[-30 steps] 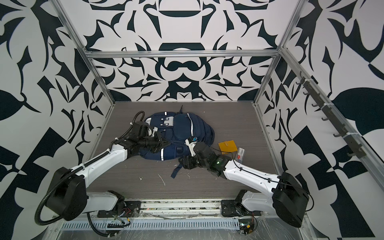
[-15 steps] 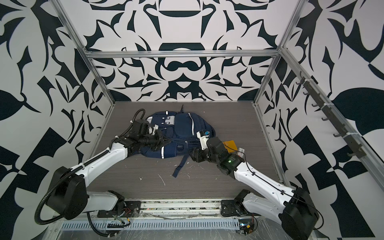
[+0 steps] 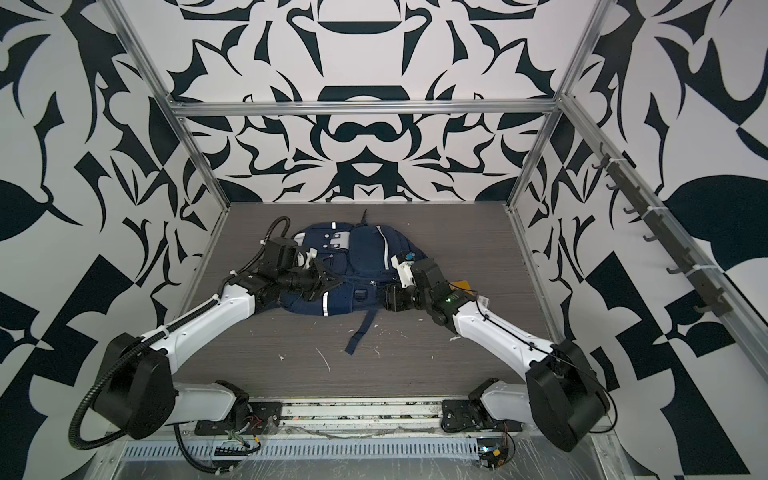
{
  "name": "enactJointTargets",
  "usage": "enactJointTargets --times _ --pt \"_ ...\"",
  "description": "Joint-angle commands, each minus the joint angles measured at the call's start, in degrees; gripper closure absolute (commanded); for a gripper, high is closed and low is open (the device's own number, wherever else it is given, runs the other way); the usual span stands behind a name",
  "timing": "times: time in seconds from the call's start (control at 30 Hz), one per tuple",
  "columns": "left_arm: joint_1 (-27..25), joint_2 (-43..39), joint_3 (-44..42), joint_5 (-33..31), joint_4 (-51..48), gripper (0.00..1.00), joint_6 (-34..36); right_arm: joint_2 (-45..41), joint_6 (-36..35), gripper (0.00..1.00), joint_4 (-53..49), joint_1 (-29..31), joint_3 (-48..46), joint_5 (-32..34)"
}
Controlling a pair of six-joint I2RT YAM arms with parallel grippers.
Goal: Pack the student bag
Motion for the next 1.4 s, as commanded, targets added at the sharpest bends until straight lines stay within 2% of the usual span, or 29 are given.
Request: enactJointTargets --times 0.0,0.17,0.63,0.93,1.07,1.37 --pt "-0.4 -0.5 3.3 3.5 3.6 1.0 1.2 1.1 -0.5 0.46 4.2 -0.2 2.8 -2.7" --pt "-0.4 -0.4 3.5 3.6 3.7 1.0 1.2 3.4 -0.7 0.49 6.2 -0.3 4.1 -4.1" --pt "-0.7 -1.4 1.8 3.0 4.7 1.0 -0.1 8.9 -0.6 0.73 10.2 -0.3 6.1 -6.3" --pt "-0.7 -2.4 0.8 2.5 4.7 1.0 -0.5 8.4 -0.4 0.85 11.3 -0.3 4.9 -6.3" --pt "-0.7 -2.6 0.5 2.3 4.7 1.0 -0.6 7.2 -0.7 0.87 10.8 -0.3 3.8 -5.8" --pt "-0.7 -3.4 0.0 1.9 4.5 1.0 -0.6 2.8 -1.4 1.0 7.1 -0.3 1.1 -2.1"
